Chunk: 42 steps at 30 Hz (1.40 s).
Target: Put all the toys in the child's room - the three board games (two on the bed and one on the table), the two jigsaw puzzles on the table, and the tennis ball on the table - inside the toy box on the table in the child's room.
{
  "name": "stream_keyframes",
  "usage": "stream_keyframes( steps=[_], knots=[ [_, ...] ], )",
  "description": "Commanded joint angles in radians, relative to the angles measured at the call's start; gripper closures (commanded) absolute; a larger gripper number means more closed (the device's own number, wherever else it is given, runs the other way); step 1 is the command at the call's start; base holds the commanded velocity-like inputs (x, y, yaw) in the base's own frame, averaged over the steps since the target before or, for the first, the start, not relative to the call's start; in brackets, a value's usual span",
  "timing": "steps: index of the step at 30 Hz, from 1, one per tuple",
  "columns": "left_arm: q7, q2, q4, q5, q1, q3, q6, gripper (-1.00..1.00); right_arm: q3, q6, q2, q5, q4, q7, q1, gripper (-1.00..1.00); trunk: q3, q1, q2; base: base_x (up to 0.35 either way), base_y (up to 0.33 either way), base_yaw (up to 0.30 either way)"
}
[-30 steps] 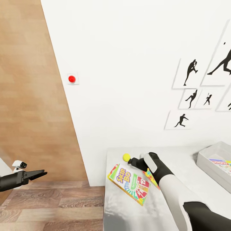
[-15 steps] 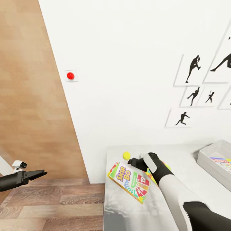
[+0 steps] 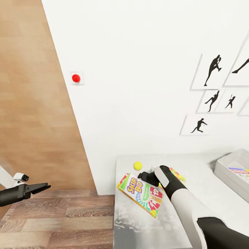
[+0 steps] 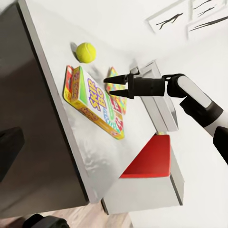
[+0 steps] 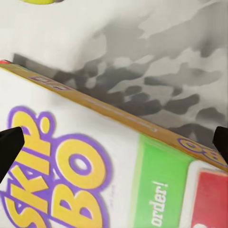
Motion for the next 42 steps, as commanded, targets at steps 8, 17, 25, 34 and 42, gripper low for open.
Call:
stream_keyframes(
  steps=[8, 17, 25, 34, 42],
  knots=[
    [-0.004, 0.000, 0.000, 0.000, -0.001, 0.000, 0.011, -1.00, 0.002, 0.003, 0.000, -0.009, -0.001, -0.009, -0.001, -1.00, -0.015, 0.001, -0.002, -0.010, 0.023, 0.000],
    [-0.004, 0.000, -0.001, 0.000, -0.001, 0.000, 0.011, -1.00, 0.002, 0.002, 0.000, -0.009, -0.001, -0.009, -0.001, -1.00, -0.024, 0.001, -0.002, -0.032, 0.040, 0.000],
    [-0.004, 0.000, 0.000, 0.000, -0.001, 0.000, 0.011, -1.00, 0.002, 0.003, 0.000, -0.009, -0.001, -0.009, -0.001, -1.00, -0.024, 0.001, -0.002, -0.070, 0.067, 0.000],
    [-0.004, 0.000, 0.000, 0.000, -0.001, 0.000, 0.011, -1.00, 0.002, 0.003, 0.000, -0.009, -0.001, -0.009, -0.001, -1.00, -0.024, 0.001, -0.002, -0.037, 0.100, 0.000],
    [-0.004, 0.000, 0.000, 0.000, -0.001, 0.000, 0.011, -1.00, 0.002, 0.003, 0.000, -0.009, -0.001, -0.008, -0.001, -1.00, -0.024, 0.001, -0.002, -0.006, 0.117, 0.000]
  ],
)
